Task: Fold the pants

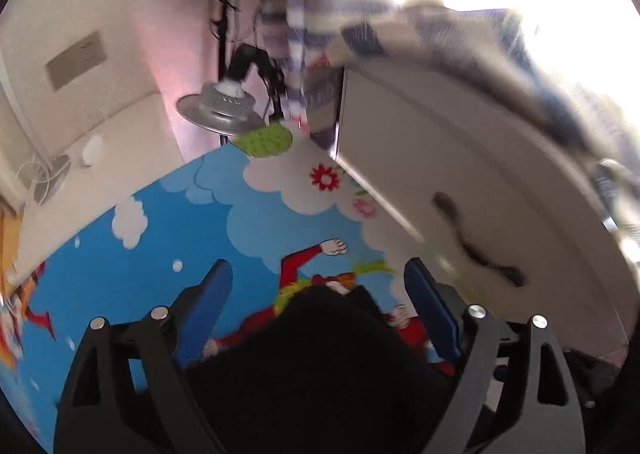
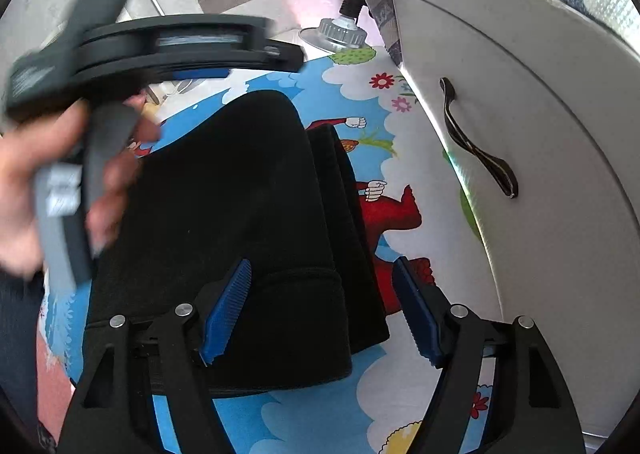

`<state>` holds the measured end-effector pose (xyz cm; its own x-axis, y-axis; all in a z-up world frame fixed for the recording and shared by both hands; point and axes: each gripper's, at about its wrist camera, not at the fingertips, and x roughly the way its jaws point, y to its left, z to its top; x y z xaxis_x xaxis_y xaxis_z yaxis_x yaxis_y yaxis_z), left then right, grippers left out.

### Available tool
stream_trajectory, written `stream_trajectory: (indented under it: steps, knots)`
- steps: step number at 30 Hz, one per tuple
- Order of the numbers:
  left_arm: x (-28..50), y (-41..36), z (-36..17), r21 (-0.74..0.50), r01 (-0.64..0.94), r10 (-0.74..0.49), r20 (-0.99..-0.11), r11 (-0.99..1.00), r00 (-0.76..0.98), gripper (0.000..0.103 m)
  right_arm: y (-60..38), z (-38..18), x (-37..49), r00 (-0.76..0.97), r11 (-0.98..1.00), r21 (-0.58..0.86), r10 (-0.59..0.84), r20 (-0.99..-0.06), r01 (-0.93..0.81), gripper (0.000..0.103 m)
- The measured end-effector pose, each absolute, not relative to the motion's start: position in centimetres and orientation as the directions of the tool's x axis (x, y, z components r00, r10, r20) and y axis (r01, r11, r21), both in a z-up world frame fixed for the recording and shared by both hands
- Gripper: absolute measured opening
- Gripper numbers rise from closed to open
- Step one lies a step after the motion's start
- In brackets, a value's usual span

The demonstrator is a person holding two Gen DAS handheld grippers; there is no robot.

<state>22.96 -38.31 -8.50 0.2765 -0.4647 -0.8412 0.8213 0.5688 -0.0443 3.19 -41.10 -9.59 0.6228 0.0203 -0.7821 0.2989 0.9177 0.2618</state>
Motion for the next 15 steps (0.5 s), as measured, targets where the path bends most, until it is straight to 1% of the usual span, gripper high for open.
stream_trajectory:
  steps: [1, 2, 3, 4, 6, 7, 9, 10, 12, 13, 14, 15]
  knots:
    - [23.8, -38.5, -8.7, -0.081, 0.819, -0.462, -0.855, 0.568, 0.235, 0.082, -41.0, -9.7, 3.2, 0.622, 0.92, 0.262, 0.024, -0.782, 0.293, 0.064]
    - [24.4, -38.3, -8.5, -0.099, 0.821, -0.468, -0.857, 0.563, 0.217, 0.076, -40.8, -9.9, 3.2, 0.622, 0.924, 0.268, 0.044, -0.782, 0.273, 0.054]
    - [24.8, -38.1, -8.4, -0.108, 0.832, -0.474, -0.857, 0.545, 0.2, 0.076, -40.7, -10.0, 3.3, 0.622, 0.926, 0.278, 0.063, -0.781, 0.255, 0.05]
    - [25.1, -37.9, -8.3, -0.122, 0.846, -0.483, -0.858, 0.519, 0.173, 0.076, -40.5, -10.1, 3.3, 0.622, 0.927, 0.288, 0.082, -0.779, 0.239, 0.043]
    - [25.5, -37.7, -8.4, -0.201, 0.873, -0.498, -0.866, 0.444, 0.054, 0.076, -40.1, -10.2, 3.3, 0.626, 0.935, 0.28, 0.088, -0.775, 0.215, 0.042]
    - [25.5, -37.6, -8.4, -0.216, 0.882, -0.492, -0.87, 0.419, 0.02, 0.076, -40.1, -10.2, 3.2, 0.629, 0.936, 0.281, 0.09, -0.772, 0.21, 0.041]
    - [25.9, -37.9, -8.7, -0.145, 0.906, -0.438, -0.898, 0.397, 0.048, 0.074, -40.1, -10.3, 3.0, 0.632, 0.936, 0.288, 0.099, -0.769, 0.204, 0.04]
    - [26.1, -38.2, -9.2, -0.13, 0.913, -0.41, -0.911, 0.386, 0.043, 0.067, -40.1, -10.3, 2.9, 0.633, 0.936, 0.288, 0.099, -0.768, 0.203, 0.04]
    - [26.5, -38.8, -10.5, -0.163, 0.922, -0.36, -0.933, 0.352, -0.027, 0.051, -39.9, -10.3, 2.8, 0.634, 0.938, 0.283, 0.095, -0.767, 0.201, 0.04]
    - [26.4, -39.0, -11.0, -0.186, 0.924, -0.345, -0.936, 0.334, -0.063, 0.03, -39.9, -10.3, 2.8, 0.635, 0.938, 0.283, 0.095, -0.767, 0.202, 0.039]
    - [26.1, -39.2, -11.3, -0.224, 0.924, -0.349, -0.931, 0.308, -0.109, 0.019, -39.9, -10.2, 2.8, 0.636, 0.938, 0.282, 0.093, -0.766, 0.203, 0.038]
    - [25.9, -39.4, -11.0, -0.221, 0.929, -0.355, -0.929, 0.297, -0.107, 0.015, -39.8, -10.1, 2.8, 0.636, 0.939, 0.278, 0.089, -0.767, 0.204, 0.038]
